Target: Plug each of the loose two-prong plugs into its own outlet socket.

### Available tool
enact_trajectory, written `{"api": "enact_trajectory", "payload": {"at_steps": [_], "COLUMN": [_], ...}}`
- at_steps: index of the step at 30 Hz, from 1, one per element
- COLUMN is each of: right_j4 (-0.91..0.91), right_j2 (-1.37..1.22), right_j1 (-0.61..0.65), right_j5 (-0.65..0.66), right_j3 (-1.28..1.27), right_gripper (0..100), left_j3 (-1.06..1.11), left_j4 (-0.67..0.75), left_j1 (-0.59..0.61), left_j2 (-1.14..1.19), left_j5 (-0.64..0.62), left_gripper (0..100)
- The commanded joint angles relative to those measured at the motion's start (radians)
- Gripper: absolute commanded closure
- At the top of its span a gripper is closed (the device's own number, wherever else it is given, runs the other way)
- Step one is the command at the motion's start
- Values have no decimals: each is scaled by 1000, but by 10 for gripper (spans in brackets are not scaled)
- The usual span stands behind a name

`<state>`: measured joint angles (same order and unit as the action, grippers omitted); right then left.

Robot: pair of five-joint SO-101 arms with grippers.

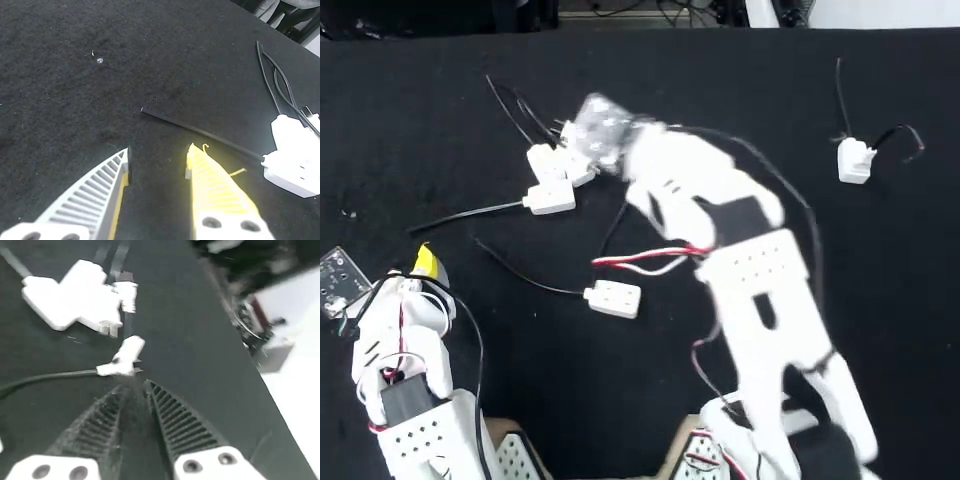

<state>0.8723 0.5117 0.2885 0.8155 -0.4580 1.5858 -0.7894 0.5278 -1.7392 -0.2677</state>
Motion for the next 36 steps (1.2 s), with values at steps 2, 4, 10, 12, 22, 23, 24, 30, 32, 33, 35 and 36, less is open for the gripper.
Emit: {"api": "enact_trajectory", "payload": {"at_steps": [2,4,10,12,22,23,24,30,32,33,35,36], "right_j4": [3,63,203,163,-52,-61,-72,-89,-89,-97,-117,-123], "right_j2": [137,188,288,269,-220,-274,-326,-572,-631,-661,-711,-737], "right_j1": [-97,-120,-121,-74,41,44,49,83,92,92,86,81], "right_j5": [3,3,5,2,-163,-163,-163,-170,-170,-170,-169,-166], "right_j3": [-54,-97,-255,-311,-168,-133,-99,77,128,151,191,209], "right_gripper": [988,988,987,983,782,793,805,815,815,815,815,815], "left_j3": [-54,-54,-54,-54,-53,-53,-53,-54,-54,-54,-54,-54], "left_j4": [21,21,21,21,21,21,21,21,21,21,21,20], "left_j1": [8,8,7,7,7,7,7,7,7,7,7,7], "left_j2": [-9,-9,-9,-9,-9,-9,-9,-9,-9,-9,-9,-9], "left_j5": [-8,-8,-8,-8,-8,-8,-8,-8,-8,-8,-8,-8], "left_gripper": [809,809,809,809,809,809,809,809,809,809,809,809]}}
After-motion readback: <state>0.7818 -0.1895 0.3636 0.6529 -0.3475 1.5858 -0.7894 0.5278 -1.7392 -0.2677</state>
